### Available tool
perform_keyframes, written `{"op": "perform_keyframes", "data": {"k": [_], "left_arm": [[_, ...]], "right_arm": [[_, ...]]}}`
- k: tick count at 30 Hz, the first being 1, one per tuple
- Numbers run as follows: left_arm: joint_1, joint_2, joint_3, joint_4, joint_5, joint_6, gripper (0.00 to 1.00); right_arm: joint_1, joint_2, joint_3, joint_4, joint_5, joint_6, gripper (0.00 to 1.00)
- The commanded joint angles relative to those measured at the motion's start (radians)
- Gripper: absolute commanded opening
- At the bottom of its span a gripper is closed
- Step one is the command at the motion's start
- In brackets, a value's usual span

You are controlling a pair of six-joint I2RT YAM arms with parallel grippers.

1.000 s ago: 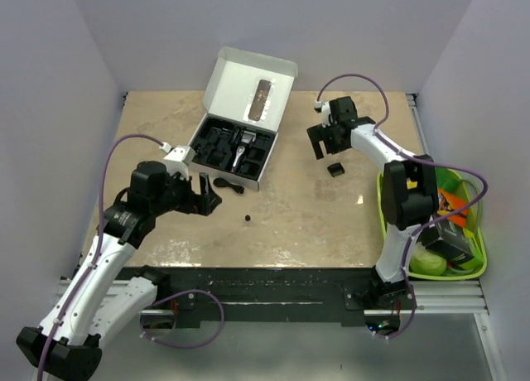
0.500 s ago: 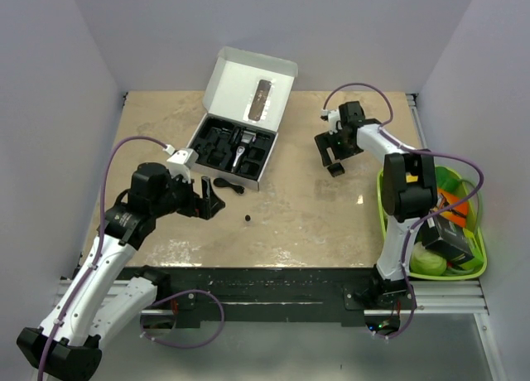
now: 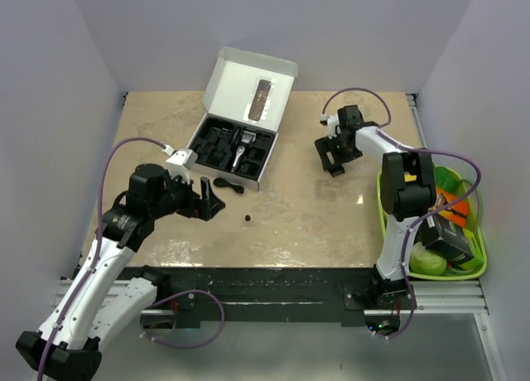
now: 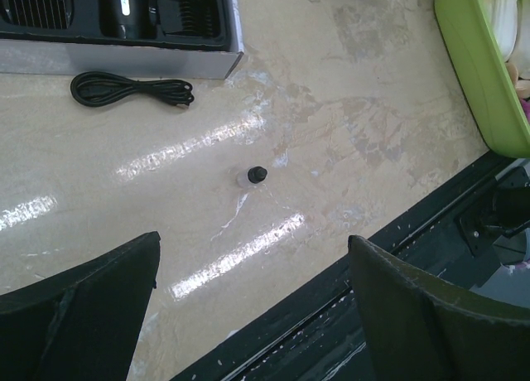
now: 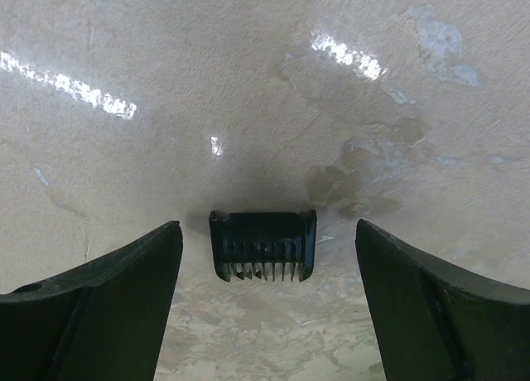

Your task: Sort the hair-cutting tools

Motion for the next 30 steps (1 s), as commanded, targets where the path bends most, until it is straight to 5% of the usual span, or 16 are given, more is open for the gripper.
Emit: {"op": "perform_keyframes", "data": {"k": [1,12,23,30], "left_arm": [[-0.001,-0.013,0.001,0.024,0.019,0.0,1.0],[-0.009,-0.023,-0.004,0.021,0.008,0.001,1.0],[-0.01,-0.028,-0.005,0.018,0.003,0.003,1.0],[-0.01,-0.027,0.001,0.009,-0.015,0.004,1.0]], "right_arm": [[0.004,-0.001,-0.024,0.003,-0.005,-0.003,0.86],[0.002,0.012,-0.045,0.011,-0.002,0.003,0.77],[0.002,0.013,-0.044,-0.002,-0.002,0.004,0.47],[0.005,-0.046,-0.05,-0.006,0.0,0.024,0.41]]}}
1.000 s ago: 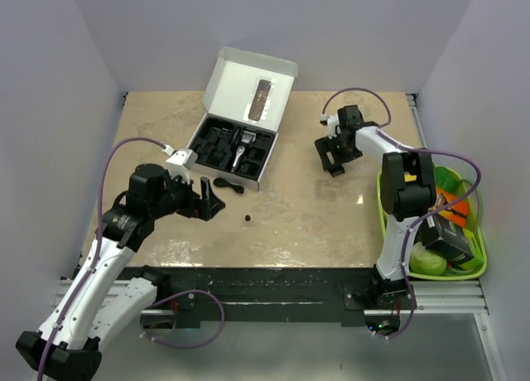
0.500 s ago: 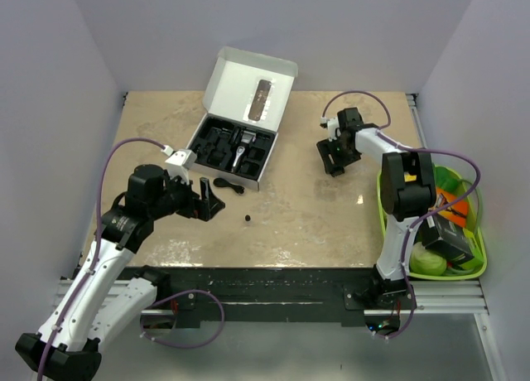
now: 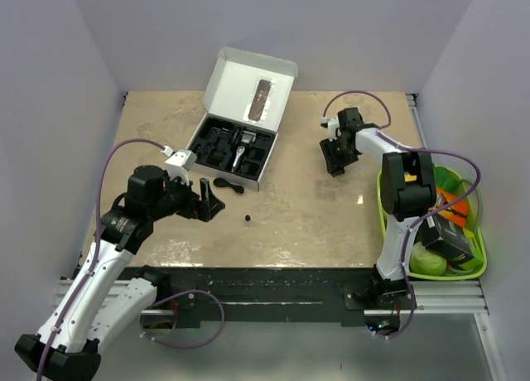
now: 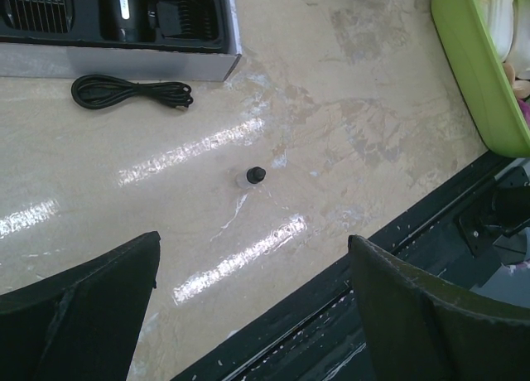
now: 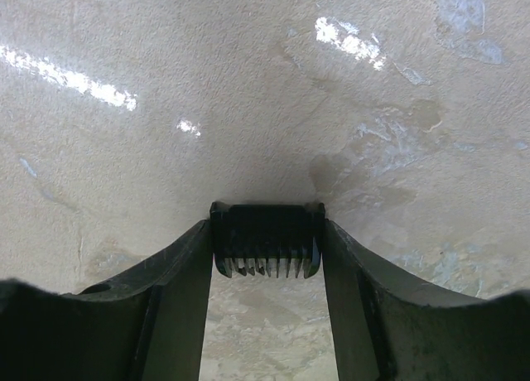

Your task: Sort the hair-cutting tools

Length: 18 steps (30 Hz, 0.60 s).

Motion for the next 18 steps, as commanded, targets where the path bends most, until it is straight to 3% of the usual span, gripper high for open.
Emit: {"op": "perform_keyframes", "data": {"k": [1,9,18], "left_arm": [[-0.004,-0.007,0.005,0.01,-0.013,0.004,1.0],[-0.004,0.032,0.068,-0.025,-0.061,0.004,1.0],[-0.004,0.079,0.169,-0.082,-0.139,0.009,1.0]], "right_arm": [[0.008,-0.078,-0.016,-0.01,0.001,0.017,0.41],[0.089,-0.229,0.085,-0.069,0.02,0.009,0.41],[0.28,-0.232,0.313,-0.133,0.014,-0.044,0.42]]}}
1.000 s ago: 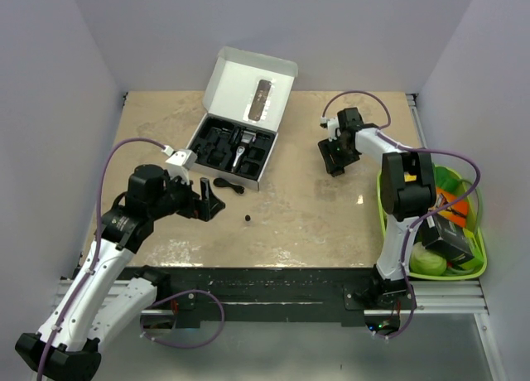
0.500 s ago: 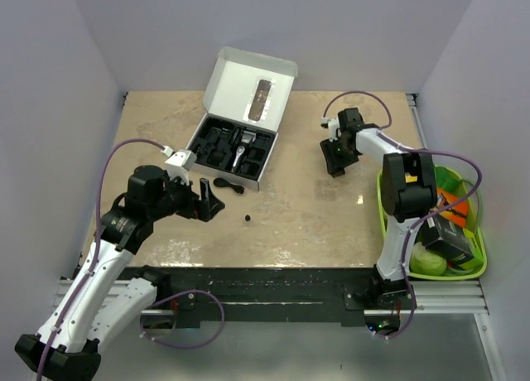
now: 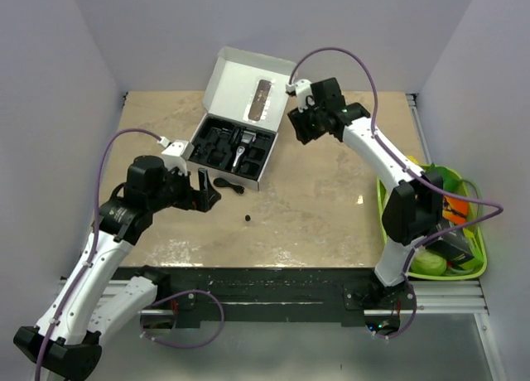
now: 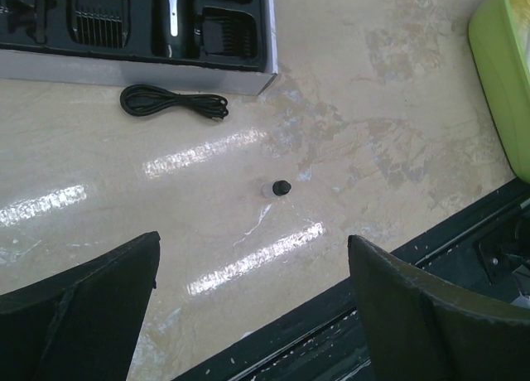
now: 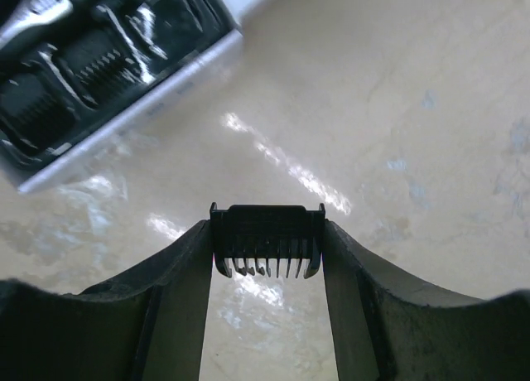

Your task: Sort the hair-cutting tools

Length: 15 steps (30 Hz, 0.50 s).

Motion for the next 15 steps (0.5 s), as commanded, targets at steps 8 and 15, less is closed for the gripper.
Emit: {"op": "perform_keyframes", "data": {"k": [8,15], "left_arm": [[-0.004,0.03,0.095,-0.033,-0.06,-0.021,1.0],[-0.004,0.05,0.092,-0.02,-0.071,-0.031,1.0]], "right_arm": [[0.154,0.14,0.33,-0.055,-0.102,-0.083,0.43],[0.173,0.303,0.462,-0.04,-0.14,-0.103,0.43]]}}
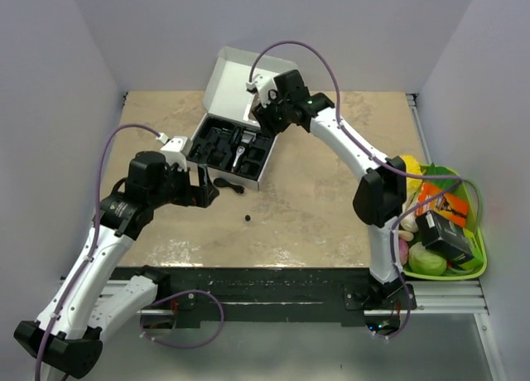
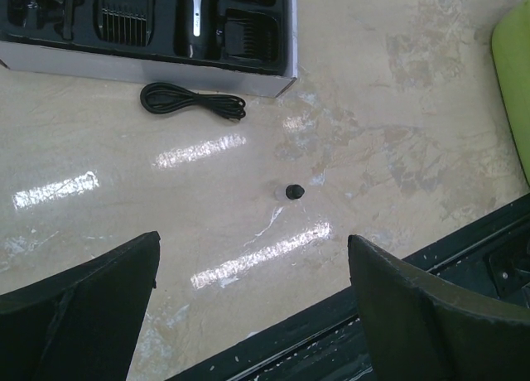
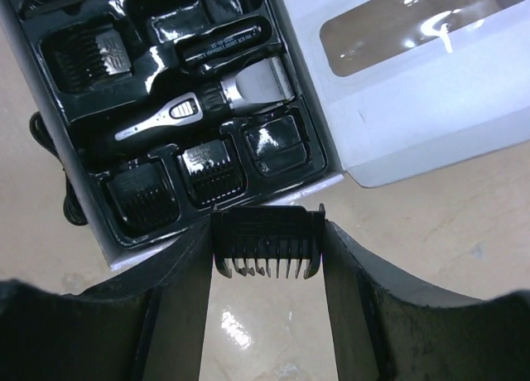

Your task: Sort the hair-cutting tools

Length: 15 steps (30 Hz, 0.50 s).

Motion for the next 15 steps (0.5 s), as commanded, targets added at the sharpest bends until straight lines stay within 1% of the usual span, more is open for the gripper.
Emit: {"op": "perform_keyframes", "data": {"k": [1,6,15], "left_arm": [[-0.004,0.015,0.035,0.014,-0.006,-0.023,1.0],[-0.004,0.03,0.035,0.027,0.002,-0.026,1.0],[-0.004,0.055,0.038,0.027,-0.004,-0.015,1.0]], "right_arm": [[0.009,0.078,0.111,0.003,-0.052,-0.04,0.43],[0.01,0.172,0.173,0.02,-0.072,-0.079,0.44],[0.01,0.283,0.242,0.031,-0.101,-0.135,0.45]]}}
